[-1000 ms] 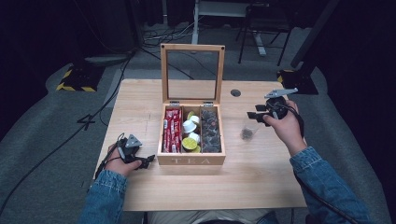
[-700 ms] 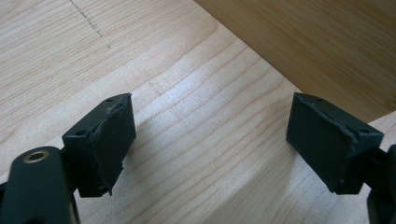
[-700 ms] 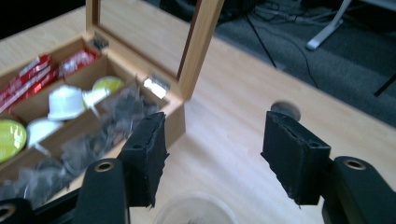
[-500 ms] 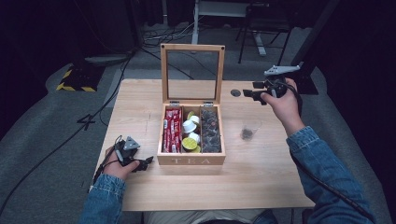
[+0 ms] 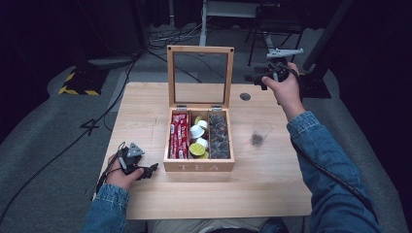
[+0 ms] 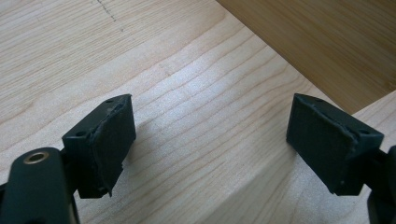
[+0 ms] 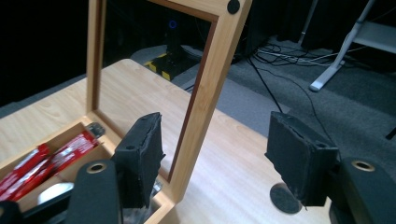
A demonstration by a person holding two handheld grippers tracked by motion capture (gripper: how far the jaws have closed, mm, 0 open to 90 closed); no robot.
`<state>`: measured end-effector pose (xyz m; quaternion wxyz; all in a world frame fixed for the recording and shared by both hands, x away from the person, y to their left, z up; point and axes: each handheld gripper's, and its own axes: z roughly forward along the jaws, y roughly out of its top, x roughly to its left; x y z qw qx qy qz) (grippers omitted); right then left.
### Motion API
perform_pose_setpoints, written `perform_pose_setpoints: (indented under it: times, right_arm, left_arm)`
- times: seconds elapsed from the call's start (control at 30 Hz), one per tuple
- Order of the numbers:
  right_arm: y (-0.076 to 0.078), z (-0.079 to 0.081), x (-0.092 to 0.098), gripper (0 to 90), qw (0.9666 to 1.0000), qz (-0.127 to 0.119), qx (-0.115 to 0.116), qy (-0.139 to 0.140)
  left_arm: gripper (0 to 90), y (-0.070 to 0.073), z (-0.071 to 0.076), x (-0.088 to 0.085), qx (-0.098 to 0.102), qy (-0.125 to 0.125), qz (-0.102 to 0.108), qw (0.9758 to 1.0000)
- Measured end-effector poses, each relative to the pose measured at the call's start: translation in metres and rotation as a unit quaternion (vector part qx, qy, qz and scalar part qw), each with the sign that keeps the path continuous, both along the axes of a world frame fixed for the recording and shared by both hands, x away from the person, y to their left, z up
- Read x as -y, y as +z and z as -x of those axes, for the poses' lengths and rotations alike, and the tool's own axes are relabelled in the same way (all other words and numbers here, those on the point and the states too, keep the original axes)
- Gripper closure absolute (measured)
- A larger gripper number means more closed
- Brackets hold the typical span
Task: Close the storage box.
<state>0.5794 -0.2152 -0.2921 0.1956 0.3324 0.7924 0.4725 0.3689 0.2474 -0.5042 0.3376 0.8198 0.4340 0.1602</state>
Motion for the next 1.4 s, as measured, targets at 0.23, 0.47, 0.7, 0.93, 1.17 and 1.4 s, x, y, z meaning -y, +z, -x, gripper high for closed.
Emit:
perform_pose_setpoints:
  times: [0.23,0.47,0.7,0.93,1.17,1.4]
  right_arm:
    - [0.009,-0.03,-0.018,38.6,0.9998,-0.018,0.007,0.007]
    - [0.01,-0.048,-0.037,39.3,0.9999,-0.014,0.002,0.004]
    - [-0.002,-0.069,-0.048,42.3,0.9995,-0.027,-0.01,-0.015]
    - [-0.009,-0.075,-0.058,43.9,0.9996,-0.026,-0.014,-0.004]
    - [-0.002,-0.07,-0.064,47.7,0.9999,-0.016,-0.005,0.002]
    - [0.005,-0.056,-0.059,51.6,0.9997,-0.017,-0.001,0.015]
  left_arm:
    - [16.1,0.0,0.0,0.0,0.001,-0.001,-0.003,1.0]
    - [16.1,0.0,0.0,-0.001,0.0,-0.004,-0.002,1.0]
    - [15.8,0.0,-0.001,-0.001,0.0,-0.006,-0.001,1.0]
    - [15.6,0.0,-0.003,-0.001,0.001,-0.009,-0.004,1.0]
    - [15.6,0.0,-0.003,-0.001,0.001,-0.008,-0.002,1.0]
    - [15.6,0.0,-0.003,-0.001,-0.002,-0.009,-0.003,1.0]
